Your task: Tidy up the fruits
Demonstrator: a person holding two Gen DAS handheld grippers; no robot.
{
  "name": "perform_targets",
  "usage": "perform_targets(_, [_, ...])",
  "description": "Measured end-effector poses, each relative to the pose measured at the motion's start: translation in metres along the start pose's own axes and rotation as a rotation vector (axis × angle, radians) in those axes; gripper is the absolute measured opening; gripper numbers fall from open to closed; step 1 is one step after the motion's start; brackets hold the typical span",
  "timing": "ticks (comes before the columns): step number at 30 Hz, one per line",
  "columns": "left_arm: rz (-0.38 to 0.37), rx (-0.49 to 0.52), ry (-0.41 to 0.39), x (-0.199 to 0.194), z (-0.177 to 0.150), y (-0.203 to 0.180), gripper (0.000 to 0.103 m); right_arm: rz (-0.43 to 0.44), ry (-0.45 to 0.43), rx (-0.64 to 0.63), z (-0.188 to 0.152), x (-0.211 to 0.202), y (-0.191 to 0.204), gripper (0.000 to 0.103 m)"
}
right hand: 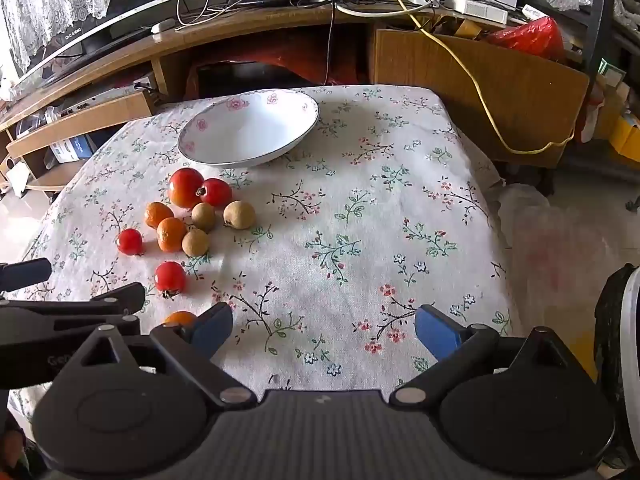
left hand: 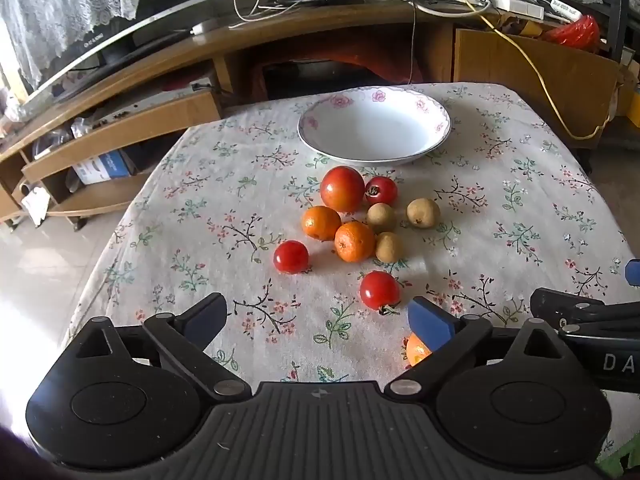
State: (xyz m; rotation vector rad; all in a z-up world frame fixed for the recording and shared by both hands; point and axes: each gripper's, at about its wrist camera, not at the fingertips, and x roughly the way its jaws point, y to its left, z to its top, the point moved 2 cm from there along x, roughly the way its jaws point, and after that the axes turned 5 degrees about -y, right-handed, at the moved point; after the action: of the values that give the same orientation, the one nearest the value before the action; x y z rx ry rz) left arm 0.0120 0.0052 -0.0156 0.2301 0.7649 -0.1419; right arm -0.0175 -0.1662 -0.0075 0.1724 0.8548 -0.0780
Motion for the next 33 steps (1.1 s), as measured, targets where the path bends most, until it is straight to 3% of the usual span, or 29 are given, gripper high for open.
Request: perform_targets(33, [0.016, 0.003, 0.017, -0.0002, 0.0019, -0.0014, 0.098, -0.015, 0.007, 0.0, -0.0022, 0.0029, -0.0009, 0.099])
